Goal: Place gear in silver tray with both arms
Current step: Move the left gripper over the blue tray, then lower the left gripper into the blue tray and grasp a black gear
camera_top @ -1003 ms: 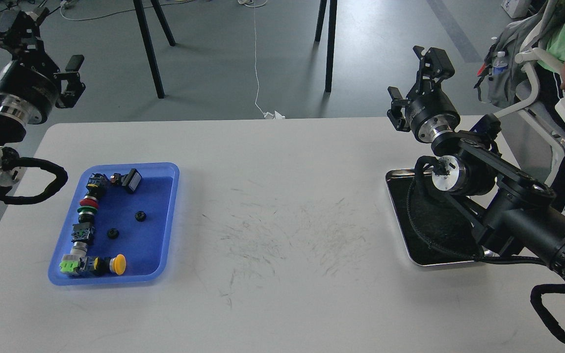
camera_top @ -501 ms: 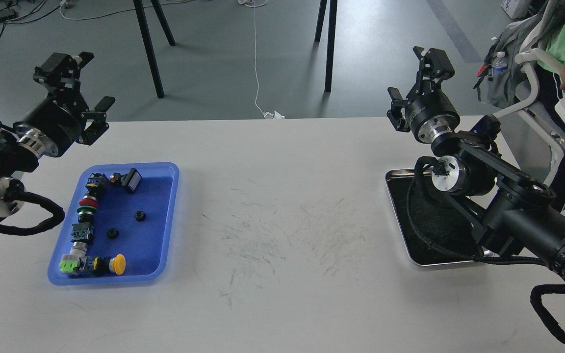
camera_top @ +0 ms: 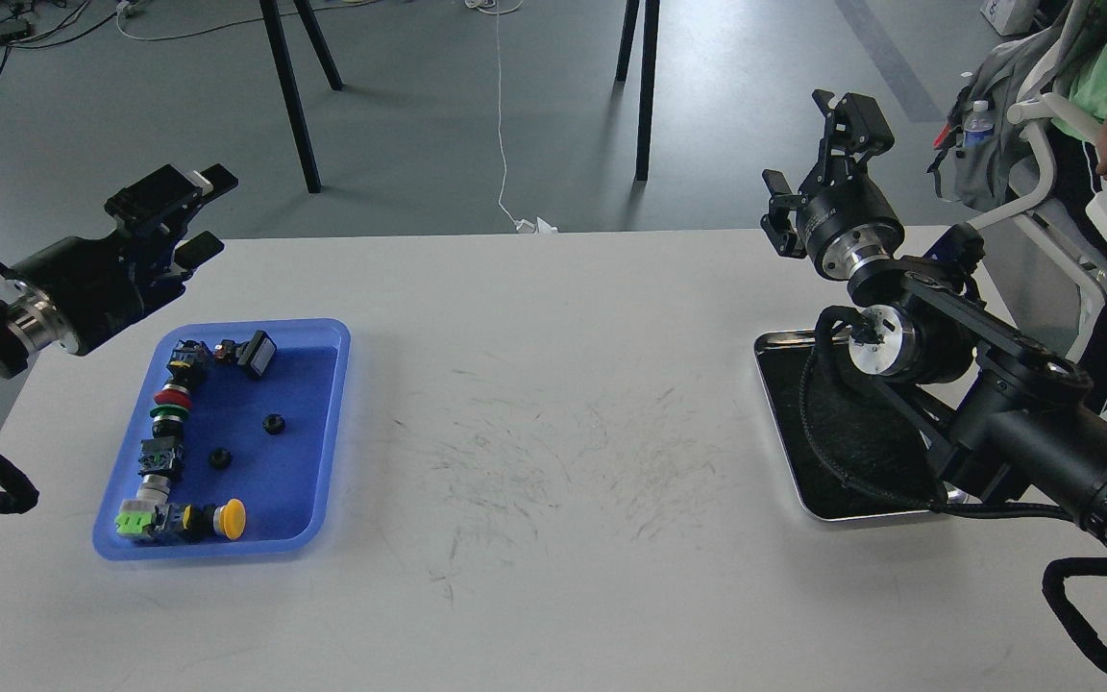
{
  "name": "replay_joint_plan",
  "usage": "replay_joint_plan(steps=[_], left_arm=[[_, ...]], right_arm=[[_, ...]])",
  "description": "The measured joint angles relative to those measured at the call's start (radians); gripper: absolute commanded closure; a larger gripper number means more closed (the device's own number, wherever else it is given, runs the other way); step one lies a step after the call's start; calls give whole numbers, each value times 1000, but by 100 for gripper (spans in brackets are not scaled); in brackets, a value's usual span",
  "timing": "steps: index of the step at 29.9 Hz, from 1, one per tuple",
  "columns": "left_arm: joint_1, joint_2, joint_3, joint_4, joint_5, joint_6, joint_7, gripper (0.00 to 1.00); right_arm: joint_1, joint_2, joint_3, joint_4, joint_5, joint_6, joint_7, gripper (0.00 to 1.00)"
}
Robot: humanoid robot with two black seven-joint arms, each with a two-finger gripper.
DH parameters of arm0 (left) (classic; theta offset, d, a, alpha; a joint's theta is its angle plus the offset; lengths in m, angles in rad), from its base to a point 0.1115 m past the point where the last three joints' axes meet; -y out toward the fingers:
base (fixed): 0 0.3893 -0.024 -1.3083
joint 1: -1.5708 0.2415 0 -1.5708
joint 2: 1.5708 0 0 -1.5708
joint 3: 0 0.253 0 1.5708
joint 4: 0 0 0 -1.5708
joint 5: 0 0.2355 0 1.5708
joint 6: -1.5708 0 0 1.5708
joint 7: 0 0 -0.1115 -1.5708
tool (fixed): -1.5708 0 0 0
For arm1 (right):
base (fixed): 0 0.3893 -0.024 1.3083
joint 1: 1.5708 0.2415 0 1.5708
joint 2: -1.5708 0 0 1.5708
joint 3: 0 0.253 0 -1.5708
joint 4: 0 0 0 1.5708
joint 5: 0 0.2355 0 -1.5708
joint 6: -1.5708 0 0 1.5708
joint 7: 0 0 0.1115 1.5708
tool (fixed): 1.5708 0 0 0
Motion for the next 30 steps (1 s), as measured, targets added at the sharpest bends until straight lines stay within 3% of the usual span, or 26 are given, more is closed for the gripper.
replay_joint_plan(steps=[5,13,24,30], left_arm=[[-10,-1,0,21,44,31,13,1],[-12,7,12,20,103,30,-40,2],[-10,4,55,-4,573,25,-43,3],[-4,-29,83,22,828,92,-43,5]], right_arm=[[-1,0,1,2,0,0,0,1],[-1,-1,1,3,0,0,0,1],[-1,7,1,0,0,0,0,1],[-1,9,0,-3,-1,-5,0,1]])
